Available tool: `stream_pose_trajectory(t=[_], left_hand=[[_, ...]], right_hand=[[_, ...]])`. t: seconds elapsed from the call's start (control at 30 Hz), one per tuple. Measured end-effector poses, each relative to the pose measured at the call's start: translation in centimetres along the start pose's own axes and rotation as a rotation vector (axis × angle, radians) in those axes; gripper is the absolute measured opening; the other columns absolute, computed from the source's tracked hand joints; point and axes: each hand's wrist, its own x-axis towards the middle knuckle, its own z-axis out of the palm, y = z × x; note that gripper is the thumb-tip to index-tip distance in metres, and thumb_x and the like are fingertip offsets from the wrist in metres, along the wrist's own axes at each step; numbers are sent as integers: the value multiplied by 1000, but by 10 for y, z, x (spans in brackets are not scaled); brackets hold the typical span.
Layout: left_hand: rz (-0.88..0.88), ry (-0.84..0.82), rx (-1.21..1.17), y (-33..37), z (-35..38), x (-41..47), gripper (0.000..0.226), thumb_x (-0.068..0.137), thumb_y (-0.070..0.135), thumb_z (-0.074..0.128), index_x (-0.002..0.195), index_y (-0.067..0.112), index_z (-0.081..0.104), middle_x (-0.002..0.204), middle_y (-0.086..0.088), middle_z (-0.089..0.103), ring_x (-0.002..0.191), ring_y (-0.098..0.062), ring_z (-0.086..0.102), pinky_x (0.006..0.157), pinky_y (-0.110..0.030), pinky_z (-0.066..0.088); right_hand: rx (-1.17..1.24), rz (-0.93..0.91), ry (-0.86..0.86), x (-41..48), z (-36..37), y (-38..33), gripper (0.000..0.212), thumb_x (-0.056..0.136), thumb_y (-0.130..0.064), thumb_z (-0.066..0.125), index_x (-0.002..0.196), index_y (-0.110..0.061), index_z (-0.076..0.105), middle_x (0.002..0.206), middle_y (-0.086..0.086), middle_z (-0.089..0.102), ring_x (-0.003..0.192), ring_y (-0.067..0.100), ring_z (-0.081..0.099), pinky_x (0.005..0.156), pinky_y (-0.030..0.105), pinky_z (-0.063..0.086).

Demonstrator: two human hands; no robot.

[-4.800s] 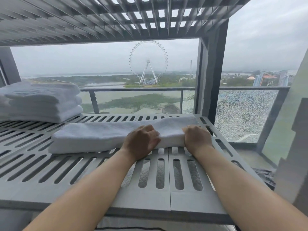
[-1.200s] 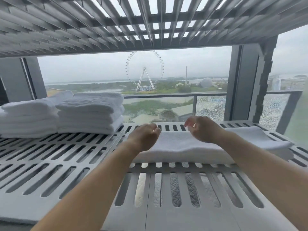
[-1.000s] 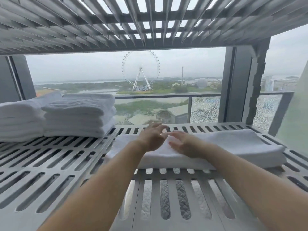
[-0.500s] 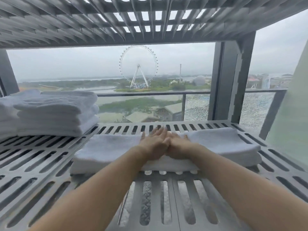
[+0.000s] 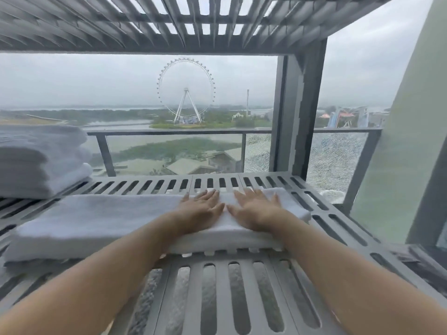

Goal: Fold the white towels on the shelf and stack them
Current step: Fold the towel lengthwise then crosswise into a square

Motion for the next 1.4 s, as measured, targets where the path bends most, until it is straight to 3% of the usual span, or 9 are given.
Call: stream_pose_trajectory(t=[0.17,0.4,0.63,0.8,0.93,1.17,1.27,1.33,1.4], left_hand=[[13,94,-25,18,-12,19,54,99,38,12,148,20,1,157,6,-3,143,-9,-5,112,-48,-11],[-3,99,-46,22,9,26,57,97,48,16,148,25,3,157,8,2,143,-8,-1,114,-42,-5],[-128,111,-73,-20,-2,3,57,96,52,23,147,28,16,156,10,11,143,-9,6,115,-52,-1],[-225,136,-93,-78,0,-27,51,99,45,25,147,28,18,156,9,10,143,-8,7,117,-43,4],[-59,293,-247,-79,3,-44,47,97,43,35,142,32,31,154,11,19,141,-6,13,114,-30,5],[11,204,-49,-96,2,-101,74,74,83,25,139,47,27,150,22,22,134,2,21,114,-30,18],[43,320,16,-106,-1,-128,70,78,78,24,134,41,43,142,17,40,123,3,40,105,-24,34],[140,547,123,-107,0,-140,54,87,62,33,117,30,63,120,8,62,100,-4,62,82,-23,53],[196,744,210,-105,6,-147,38,88,42,41,97,21,71,95,4,70,76,-13,67,57,-26,57]], right_hand=[[-1,-83,84,5,-6,7,61,91,-53,13,147,-31,4,157,-1,-3,143,19,-8,107,58,-13],[57,-55,29,-1,0,25,60,89,-59,12,145,-38,3,157,-7,-3,143,19,-9,107,63,-10],[88,-153,-19,-25,4,-36,62,89,-47,13,146,-23,10,157,10,-4,142,33,-6,104,63,-11],[82,-260,23,-10,7,-51,60,90,-49,17,147,-30,11,157,7,-2,143,27,-4,108,57,-11],[89,-371,4,13,1,-37,58,91,-51,20,146,-34,11,157,1,1,143,20,-3,111,51,-8],[37,-508,-30,27,-6,-43,58,93,-56,22,146,-34,14,157,-1,5,143,18,3,112,49,1],[157,-671,-8,15,-2,-56,61,86,-70,26,140,-42,27,155,-9,17,139,15,21,113,43,14],[150,-752,55,6,4,-59,69,75,-81,26,135,-48,33,151,-15,26,133,10,32,111,40,27],[115,-800,204,-1,8,-58,72,71,-84,27,128,-46,45,144,-17,37,123,8,44,101,37,41]])
